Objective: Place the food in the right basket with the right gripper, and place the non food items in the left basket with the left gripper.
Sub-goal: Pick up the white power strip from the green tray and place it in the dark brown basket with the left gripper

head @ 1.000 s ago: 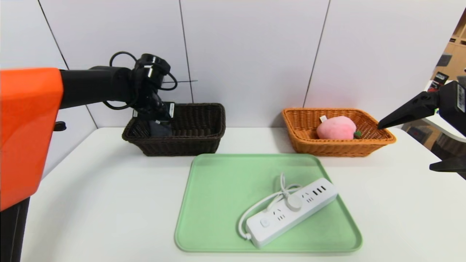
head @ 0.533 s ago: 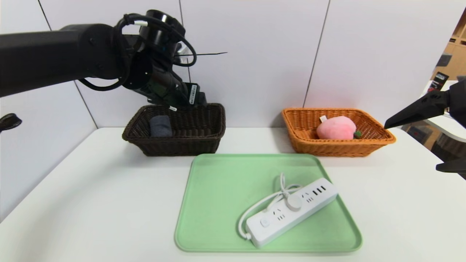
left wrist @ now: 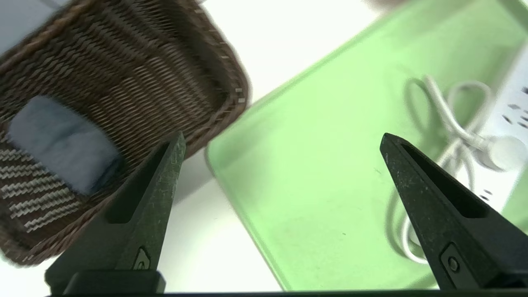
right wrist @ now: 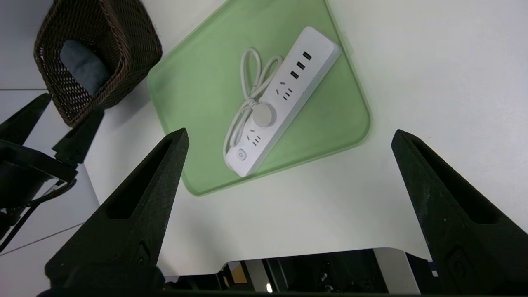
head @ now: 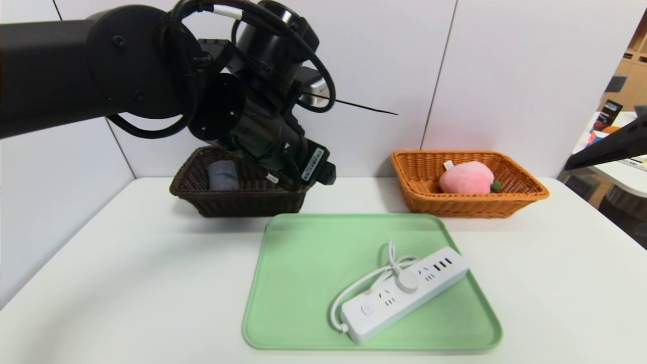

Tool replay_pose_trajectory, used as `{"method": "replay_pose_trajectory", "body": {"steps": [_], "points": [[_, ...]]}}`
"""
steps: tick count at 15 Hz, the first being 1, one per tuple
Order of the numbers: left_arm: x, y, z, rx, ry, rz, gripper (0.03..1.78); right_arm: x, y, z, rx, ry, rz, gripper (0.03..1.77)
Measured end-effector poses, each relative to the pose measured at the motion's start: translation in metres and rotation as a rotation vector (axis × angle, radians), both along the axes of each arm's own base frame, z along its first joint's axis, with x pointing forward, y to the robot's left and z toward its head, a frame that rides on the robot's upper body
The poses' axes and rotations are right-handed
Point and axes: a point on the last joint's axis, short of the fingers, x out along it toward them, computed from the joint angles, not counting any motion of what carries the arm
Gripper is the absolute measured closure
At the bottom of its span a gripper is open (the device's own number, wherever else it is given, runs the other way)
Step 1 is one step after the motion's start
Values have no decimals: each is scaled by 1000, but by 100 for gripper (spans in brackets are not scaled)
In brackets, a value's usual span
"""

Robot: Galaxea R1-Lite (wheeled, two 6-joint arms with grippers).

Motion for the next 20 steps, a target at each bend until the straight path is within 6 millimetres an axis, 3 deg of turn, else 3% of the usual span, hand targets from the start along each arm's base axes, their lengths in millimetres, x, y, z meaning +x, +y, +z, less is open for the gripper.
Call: {"method": "replay_pose_trajectory", "body": {"steps": [5, 11, 20], "points": [[4, -15, -22, -5, 98, -117, 12, -3, -4, -16, -197, 9, 65, 10], [1, -34, -52, 36, 175, -196, 12, -16, -9, -50, -557, 68, 423, 10], [7, -51, -90, 75, 225, -319, 12, 0, -9, -49, -556, -23, 393, 10]]}}
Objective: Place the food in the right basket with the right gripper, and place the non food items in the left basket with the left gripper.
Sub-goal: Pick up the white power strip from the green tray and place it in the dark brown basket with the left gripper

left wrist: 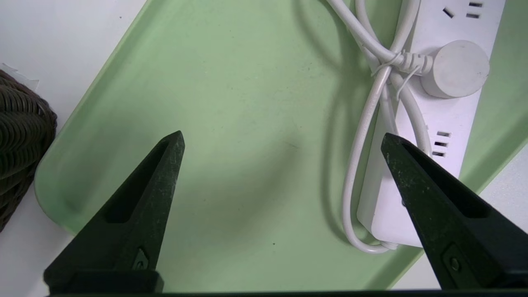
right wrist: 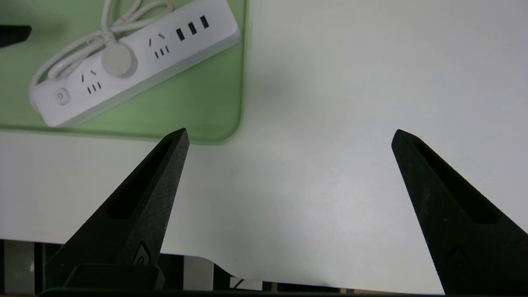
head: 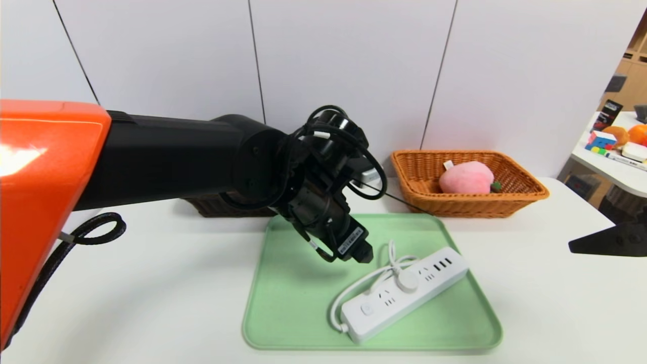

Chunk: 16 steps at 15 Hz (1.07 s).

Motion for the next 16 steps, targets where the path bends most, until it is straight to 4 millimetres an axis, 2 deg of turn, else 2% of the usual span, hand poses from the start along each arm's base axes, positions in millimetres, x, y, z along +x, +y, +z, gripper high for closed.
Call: {"method": "replay_pose_trajectory", "body": {"steps": [8, 13, 16], "points": [[-15, -25, 7, -25, -16, -73, 12, 8, -5, -3, 7, 16, -40, 10], [-20, -31, 4, -28, 3, -90, 12, 13, -6, -6, 5, 31, -60, 10], [-21, -35, 2, -80, 72, -66, 12, 14, -7, -6, 6, 31, -70, 10]]}}
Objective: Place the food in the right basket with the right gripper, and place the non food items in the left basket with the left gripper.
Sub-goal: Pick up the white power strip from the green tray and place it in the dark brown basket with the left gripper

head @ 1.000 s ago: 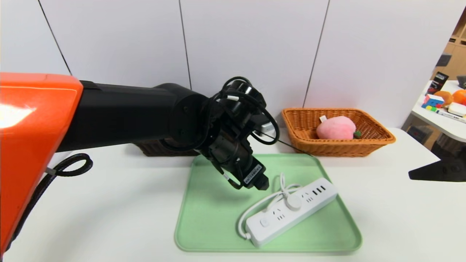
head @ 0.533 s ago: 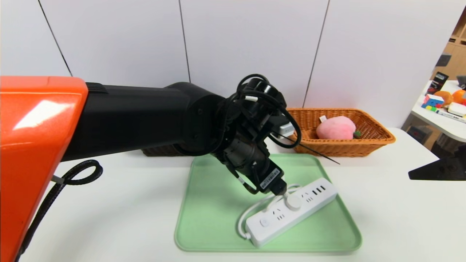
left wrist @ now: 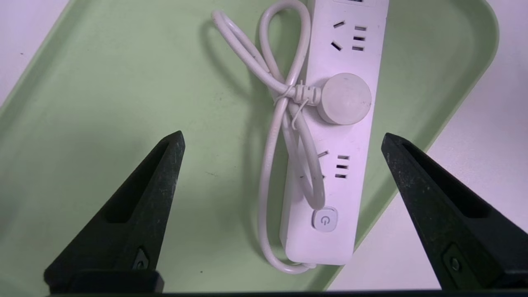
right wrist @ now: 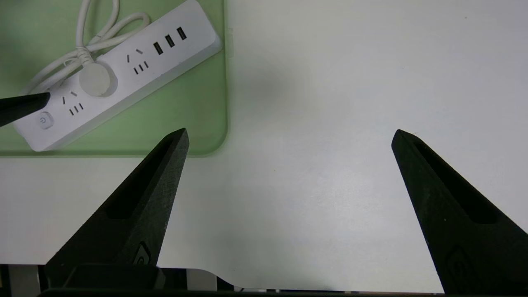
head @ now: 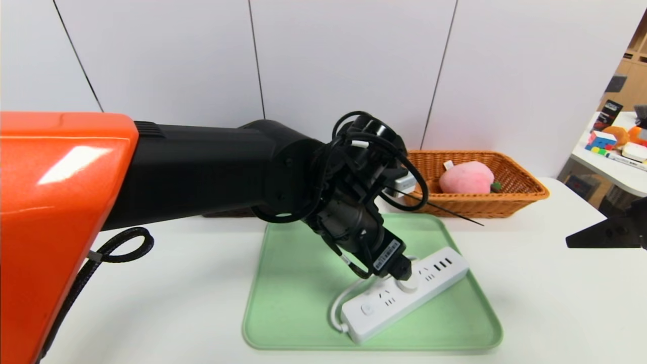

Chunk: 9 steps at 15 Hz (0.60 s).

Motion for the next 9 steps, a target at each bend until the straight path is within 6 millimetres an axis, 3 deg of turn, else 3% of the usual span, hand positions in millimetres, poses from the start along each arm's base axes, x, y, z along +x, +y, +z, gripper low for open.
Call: {"method": "replay_pose_trajectory", "body": {"steps": [9], "points": [[5, -7, -19, 4, 98, 43, 12, 1, -3, 0, 1, 3, -21, 10]]}}
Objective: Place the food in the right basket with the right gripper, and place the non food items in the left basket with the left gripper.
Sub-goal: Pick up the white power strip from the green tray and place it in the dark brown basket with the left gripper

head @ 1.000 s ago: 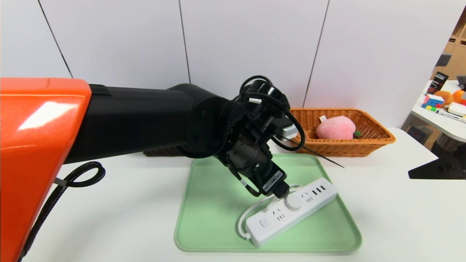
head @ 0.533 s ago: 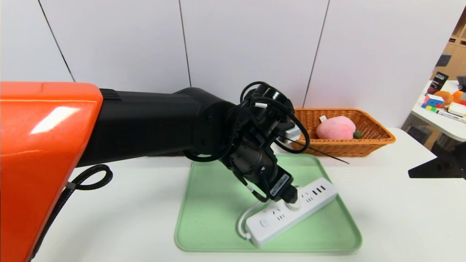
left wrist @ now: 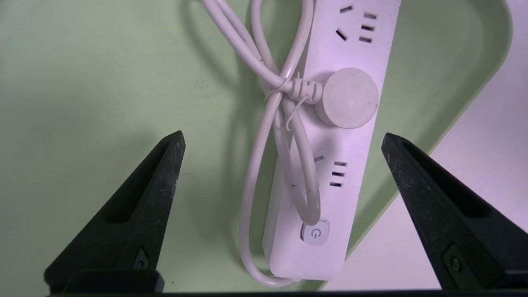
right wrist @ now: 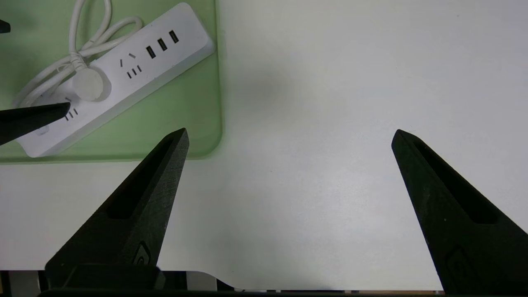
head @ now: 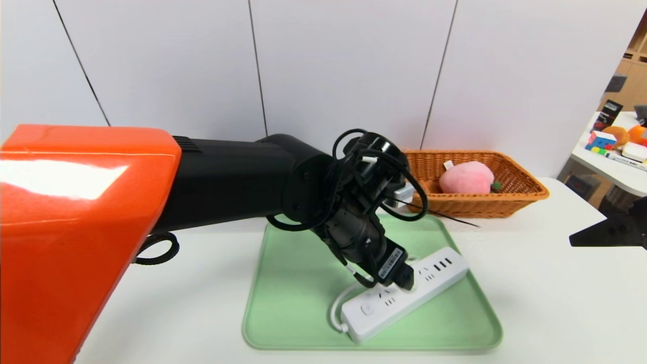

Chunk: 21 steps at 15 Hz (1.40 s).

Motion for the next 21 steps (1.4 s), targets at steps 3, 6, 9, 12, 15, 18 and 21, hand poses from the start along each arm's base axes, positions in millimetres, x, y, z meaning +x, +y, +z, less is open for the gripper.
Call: {"method": "replay_pose_trajectory", "body": {"steps": [3, 6, 9, 12, 15, 18, 21], "points": [[0, 0, -4, -4, 51, 13, 12, 1, -1, -2, 7, 10, 0, 10], [4, 2, -3, -22, 71, 44, 12, 1, -1, -5, 5, 23, -2, 10], [10, 9, -4, -9, 88, 68, 12, 1, -1, -6, 4, 29, -2, 10], [17, 15, -7, 21, 85, 85, 12, 1, -1, -7, 5, 31, -1, 10], [19, 13, -12, 84, 21, 84, 12, 1, -1, -7, 13, 33, 4, 10], [17, 6, -14, 113, -21, 93, 12, -1, -1, -6, 18, 30, 9, 10], [15, -2, -15, 131, -60, 95, 12, -2, -1, -6, 30, 28, 16, 10]]}}
